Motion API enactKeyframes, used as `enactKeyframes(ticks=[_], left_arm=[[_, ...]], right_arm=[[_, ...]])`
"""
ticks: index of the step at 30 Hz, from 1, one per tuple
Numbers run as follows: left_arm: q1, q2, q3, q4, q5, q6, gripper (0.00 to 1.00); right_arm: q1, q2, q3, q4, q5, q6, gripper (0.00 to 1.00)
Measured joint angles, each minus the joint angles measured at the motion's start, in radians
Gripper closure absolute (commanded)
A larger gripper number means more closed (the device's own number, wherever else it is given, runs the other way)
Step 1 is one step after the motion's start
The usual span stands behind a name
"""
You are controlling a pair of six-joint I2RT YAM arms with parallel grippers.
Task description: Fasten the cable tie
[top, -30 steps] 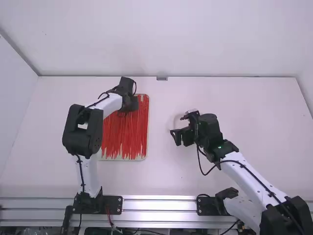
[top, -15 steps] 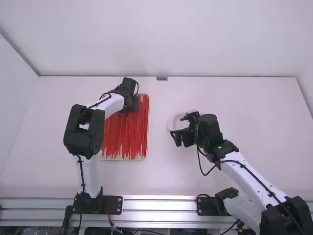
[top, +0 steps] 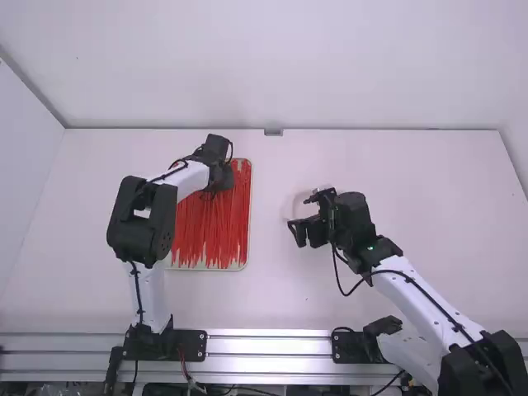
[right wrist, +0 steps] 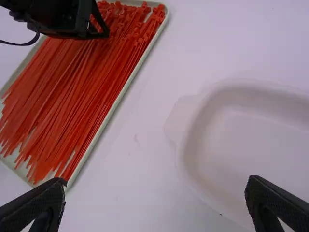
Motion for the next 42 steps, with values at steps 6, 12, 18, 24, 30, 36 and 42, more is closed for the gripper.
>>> enactKeyframes(ticks=[6,12,18,24,30,36,42], left_arm=[[0.0,0.0,0.0,0.002,0.0,0.0,0.78],[0.0,0.0,0.0,0.019,0.0,0.0,0.78],[0.0,0.0,0.0,0.03,0.0,-0.001,0.76],[0.0,0.0,-0.02,0.049,0.0,-0.003,0.78],[0.0,0.0,-0.033,0.059,-0.003,-0.004,0.78],[0.0,0.0,-0.033,0.068,-0.003,-0.004,0.78],[0.0,0.0,-0.033,0.08,-0.003,-0.004,0.79]], right_arm=[[0.0,0.0,0.0,0.0,0.0,-0.005,0.0],[0.0,0.0,0.0,0.0,0.0,-0.007,0.0],[0.0,0.0,0.0,-0.002,0.0,-0.007,0.01],[0.0,0.0,0.0,-0.003,0.0,-0.007,0.0],[0.0,0.0,0.0,-0.003,0.0,-0.007,0.0],[0.0,0.0,0.0,-0.003,0.0,-0.008,0.0],[0.0,0.0,0.0,-0.002,0.0,-0.008,0.01]])
